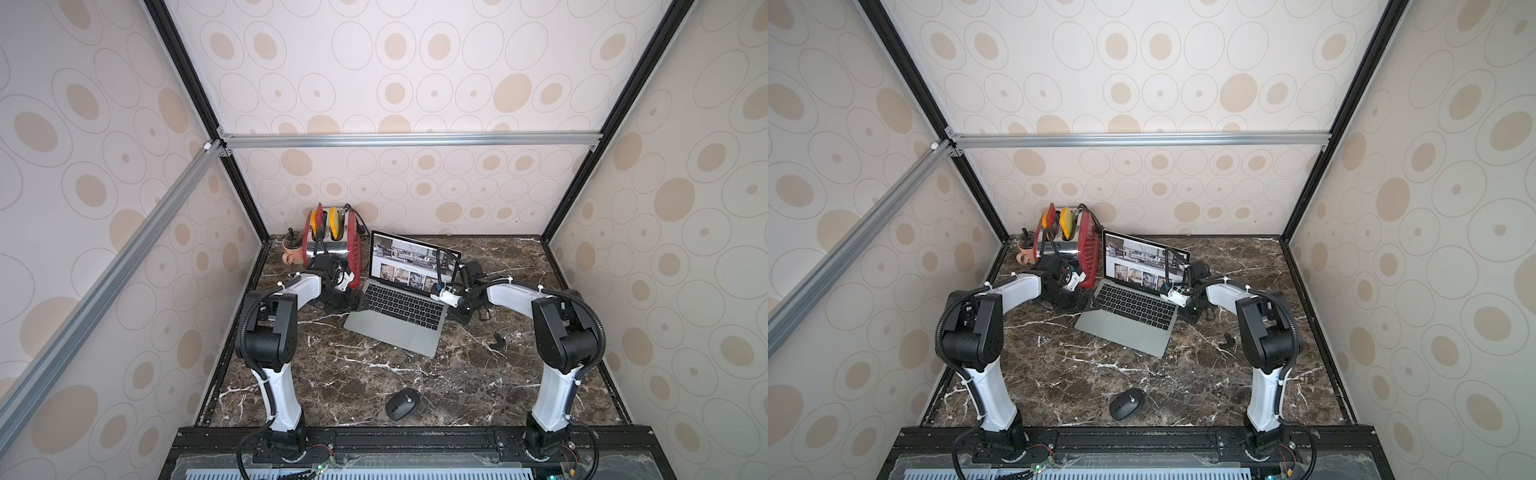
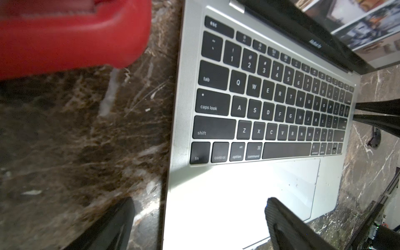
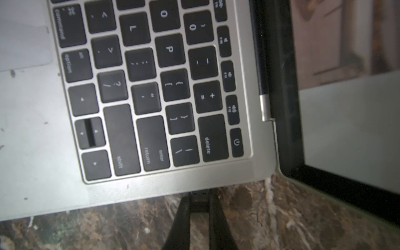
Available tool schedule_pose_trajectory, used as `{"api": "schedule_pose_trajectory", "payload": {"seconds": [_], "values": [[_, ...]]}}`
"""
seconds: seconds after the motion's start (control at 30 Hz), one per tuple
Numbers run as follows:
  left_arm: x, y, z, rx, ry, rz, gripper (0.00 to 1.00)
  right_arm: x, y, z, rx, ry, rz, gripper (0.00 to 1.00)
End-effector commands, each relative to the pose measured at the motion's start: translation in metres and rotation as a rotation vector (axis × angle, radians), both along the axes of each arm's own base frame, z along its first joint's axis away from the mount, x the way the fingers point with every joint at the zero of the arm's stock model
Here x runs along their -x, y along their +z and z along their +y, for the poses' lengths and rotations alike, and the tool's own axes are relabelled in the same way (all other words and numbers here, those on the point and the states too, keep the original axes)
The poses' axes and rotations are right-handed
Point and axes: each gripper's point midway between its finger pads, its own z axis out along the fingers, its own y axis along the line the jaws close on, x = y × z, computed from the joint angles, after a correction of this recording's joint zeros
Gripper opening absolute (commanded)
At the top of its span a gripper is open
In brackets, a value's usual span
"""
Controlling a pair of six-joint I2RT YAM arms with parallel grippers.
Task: Insert the wireless mouse receiver into the laptop
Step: Insert the USB plug into the USB port.
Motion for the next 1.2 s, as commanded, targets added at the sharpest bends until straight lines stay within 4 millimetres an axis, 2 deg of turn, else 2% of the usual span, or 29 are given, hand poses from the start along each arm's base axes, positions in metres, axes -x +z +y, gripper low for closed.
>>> {"api": "schedule_pose_trajectory", "payload": {"seconds": [0.0, 0.37, 0.6, 0.63, 1.17], "values": [[0.023, -0.029, 0.006, -0.029, -0.007, 0.126, 0.97, -0.003, 0.006, 0.003, -0.016, 0.003, -0.017, 0.0], [0.024, -0.03, 0.01, -0.054, -0.022, 0.131, 0.97, -0.007, 0.009, -0.001, -0.014, -0.009, -0.023, 0.0], [0.017, -0.028, 0.017, -0.085, -0.028, 0.114, 0.97, -0.007, 0.018, 0.006, -0.056, 0.031, -0.046, 0.0], [0.022, -0.028, 0.018, -0.088, -0.029, 0.143, 0.97, -0.007, 0.017, 0.007, -0.058, 0.036, -0.044, 0.0], [0.017, -0.03, 0.017, -0.085, -0.053, 0.162, 0.97, -0.017, 0.006, 0.016, -0.044, 0.118, -0.021, 0.0]]}}
